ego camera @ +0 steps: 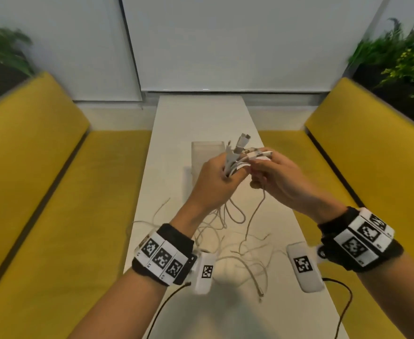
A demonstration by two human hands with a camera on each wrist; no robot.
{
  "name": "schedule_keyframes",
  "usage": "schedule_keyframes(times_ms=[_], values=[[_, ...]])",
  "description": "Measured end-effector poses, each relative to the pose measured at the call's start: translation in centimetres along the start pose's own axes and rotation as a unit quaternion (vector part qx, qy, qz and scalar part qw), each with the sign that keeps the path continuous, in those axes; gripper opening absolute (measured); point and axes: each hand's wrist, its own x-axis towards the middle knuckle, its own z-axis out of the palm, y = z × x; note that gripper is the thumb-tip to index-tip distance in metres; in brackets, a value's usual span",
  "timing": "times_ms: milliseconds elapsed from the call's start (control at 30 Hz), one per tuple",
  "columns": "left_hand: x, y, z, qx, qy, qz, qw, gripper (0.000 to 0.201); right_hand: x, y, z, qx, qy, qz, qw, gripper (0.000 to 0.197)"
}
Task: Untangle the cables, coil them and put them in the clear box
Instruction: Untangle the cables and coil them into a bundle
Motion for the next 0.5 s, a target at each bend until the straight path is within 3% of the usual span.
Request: schedule_keyframes(times_ms=[100, 233, 367, 500], values=[[0.0, 0.4, -0.5, -0.021, -0.01, -0.008, 1.0, 0.017, -0.6, 1.1, -1.4, -0.059, -0.016, -0.032, 0.998, 0.007], [0.8, 1.8, -2.6, -0.124, 0.035, -0.007, 0.992, 0.018, -1.6, 4.7, -3.6, -0.198, -0.021, 0.008, 0.98, 0.068], [1.1, 2.9, -3.9, -0.214, 0.045, 0.004, 0.976, 0.016, -2.7, 10.5, -6.5, -0.272, 0.022, 0.093, 0.957, 0.059], [0.4, 3.1, -3.6, -0.244, 0.022, 0.002, 0.97, 0.018, -3.3, 15.3, -9.3, -0.396, -0.033, 0.164, 0.903, 0.056]])
